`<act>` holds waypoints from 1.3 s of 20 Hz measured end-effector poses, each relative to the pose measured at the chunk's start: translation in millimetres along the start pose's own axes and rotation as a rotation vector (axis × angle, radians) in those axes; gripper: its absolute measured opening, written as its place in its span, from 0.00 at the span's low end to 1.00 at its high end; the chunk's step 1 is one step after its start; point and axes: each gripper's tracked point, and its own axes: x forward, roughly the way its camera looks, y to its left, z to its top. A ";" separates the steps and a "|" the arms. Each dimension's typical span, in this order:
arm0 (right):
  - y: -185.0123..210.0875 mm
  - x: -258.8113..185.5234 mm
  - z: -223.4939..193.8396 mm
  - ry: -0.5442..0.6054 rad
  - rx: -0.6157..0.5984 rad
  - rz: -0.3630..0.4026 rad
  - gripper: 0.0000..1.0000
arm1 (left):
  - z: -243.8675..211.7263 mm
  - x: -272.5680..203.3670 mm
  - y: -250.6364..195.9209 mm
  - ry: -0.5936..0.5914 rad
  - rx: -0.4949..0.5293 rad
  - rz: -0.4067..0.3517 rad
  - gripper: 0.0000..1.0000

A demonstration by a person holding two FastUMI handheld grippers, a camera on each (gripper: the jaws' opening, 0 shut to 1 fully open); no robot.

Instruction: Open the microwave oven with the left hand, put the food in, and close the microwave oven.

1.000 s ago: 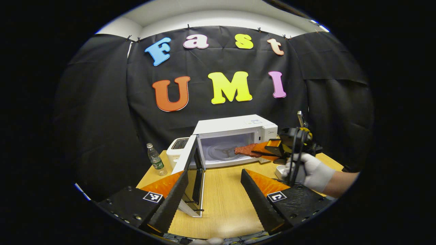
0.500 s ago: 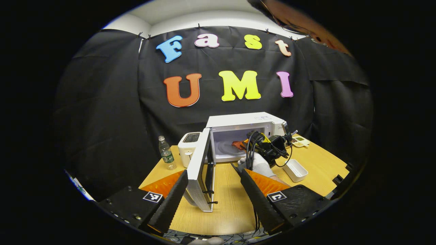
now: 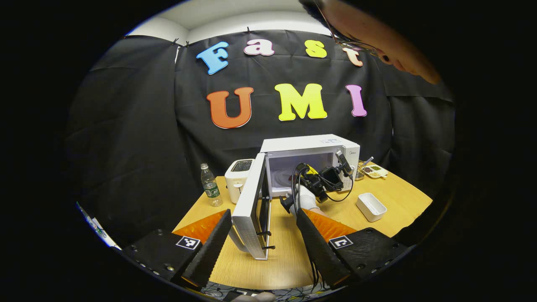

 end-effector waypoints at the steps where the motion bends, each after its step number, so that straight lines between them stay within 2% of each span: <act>1: -4.5 1.2 0.4 -0.002 -0.036 -0.012 0.07 | 0.7 0.2 -0.5 0.000 0.000 0.003 0.95; 2: -7.1 2.1 2.0 -0.009 -0.089 -0.024 0.07 | 0.6 -0.3 -1.1 0.003 0.002 0.003 0.95; 4: -3.2 5.3 4.5 -0.023 -0.194 -0.029 0.14 | -2.3 1.8 -3.6 0.011 0.001 -0.002 0.95; 5: -3.9 3.8 4.7 -0.017 -0.241 -0.029 0.24 | -3.5 3.0 -4.6 0.018 -0.002 -0.004 0.95; 6: -1.4 3.9 7.3 -0.020 -0.264 -0.021 0.13 | -4.6 4.5 -4.5 0.022 -0.006 -0.004 0.95; 7: 0.2 3.9 10.0 -0.030 -0.302 -0.025 0.23 | -4.3 5.1 -4.5 0.026 -0.010 -0.005 0.95; 8: -2.7 4.0 12.8 -0.036 -0.363 -0.043 0.10 | -3.6 5.0 -4.3 0.023 -0.011 -0.006 0.96; 9: -4.2 3.6 15.7 -0.044 -0.411 -0.051 0.13 | -3.4 5.3 -4.9 0.022 -0.010 -0.008 0.95; 10: -4.4 3.3 17.2 -0.047 -0.439 -0.051 0.30 | -2.9 5.3 -5.1 0.020 -0.011 -0.010 0.95; 11: -5.6 2.7 17.5 -0.045 -0.468 -0.054 0.24 | -1.9 6.3 -5.3 0.018 -0.013 -0.012 0.95; 12: -5.7 3.0 19.8 -0.052 -0.497 -0.057 0.27 | -2.2 7.2 -5.1 0.017 -0.015 -0.012 0.95; 14: -6.1 2.0 32.0 -0.086 -0.564 -0.062 0.39 | -1.6 7.6 -5.0 0.015 -0.021 -0.009 0.95; 17: 6.7 -0.6 45.0 -0.141 -0.673 -0.039 0.83 | -0.3 6.8 -5.9 0.012 -0.038 -0.018 0.96; 18: 10.5 -3.8 46.5 -0.146 -0.702 -0.028 0.80 | -0.4 7.1 -5.5 0.010 -0.034 -0.019 0.95; 20: 10.8 -7.4 42.0 -0.120 -0.704 -0.013 0.96 | -0.3 8.0 -5.4 0.009 -0.032 -0.018 0.95; 21: 9.5 -10.9 41.4 -0.114 -0.709 -0.010 0.96 | 0.3 7.9 -5.3 0.009 -0.033 -0.017 0.95; 22: 10.8 -16.2 40.9 -0.113 -0.716 -0.006 0.89 | 1.1 7.7 -5.3 0.004 -0.033 -0.016 0.95; 26: 25.1 -49.2 49.5 -0.112 -0.743 0.030 0.89 | 9.5 10.3 -3.6 -0.026 -0.026 -0.018 0.95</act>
